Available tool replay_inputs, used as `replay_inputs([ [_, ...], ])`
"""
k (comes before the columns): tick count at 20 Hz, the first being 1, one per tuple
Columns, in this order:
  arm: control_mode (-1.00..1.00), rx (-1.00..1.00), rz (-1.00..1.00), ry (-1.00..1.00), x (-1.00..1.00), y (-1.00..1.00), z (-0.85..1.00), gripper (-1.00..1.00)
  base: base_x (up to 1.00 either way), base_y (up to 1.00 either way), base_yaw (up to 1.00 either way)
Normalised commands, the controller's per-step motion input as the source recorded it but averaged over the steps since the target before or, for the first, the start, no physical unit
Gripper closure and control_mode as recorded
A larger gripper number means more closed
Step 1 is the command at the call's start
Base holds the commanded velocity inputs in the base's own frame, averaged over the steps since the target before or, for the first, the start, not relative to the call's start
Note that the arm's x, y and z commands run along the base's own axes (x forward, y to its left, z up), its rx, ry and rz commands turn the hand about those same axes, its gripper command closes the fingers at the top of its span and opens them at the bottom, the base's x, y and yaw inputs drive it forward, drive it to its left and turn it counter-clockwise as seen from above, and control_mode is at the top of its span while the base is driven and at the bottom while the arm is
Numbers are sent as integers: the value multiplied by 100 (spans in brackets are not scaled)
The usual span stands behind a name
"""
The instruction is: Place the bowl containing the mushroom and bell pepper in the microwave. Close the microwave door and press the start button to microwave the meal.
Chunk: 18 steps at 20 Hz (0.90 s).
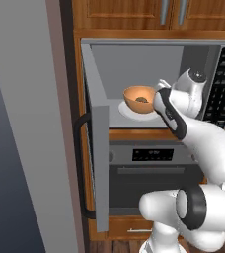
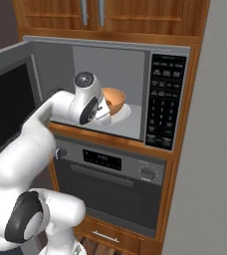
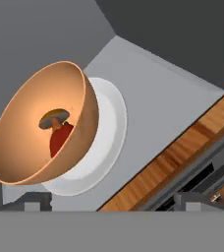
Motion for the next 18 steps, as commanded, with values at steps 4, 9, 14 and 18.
replay_inputs([
  [4,-100,-26,37,0,-100,0,39,-100,0,0,0],
  [9,-100,-32,35,0,-100,0,25,-100,0,0,0],
  [14,-100,-36,25,2,-100,4,20,-100,0,0,0],
  [18,-100,-36,28,0,-100,15,48,-100,0,0,0],
])
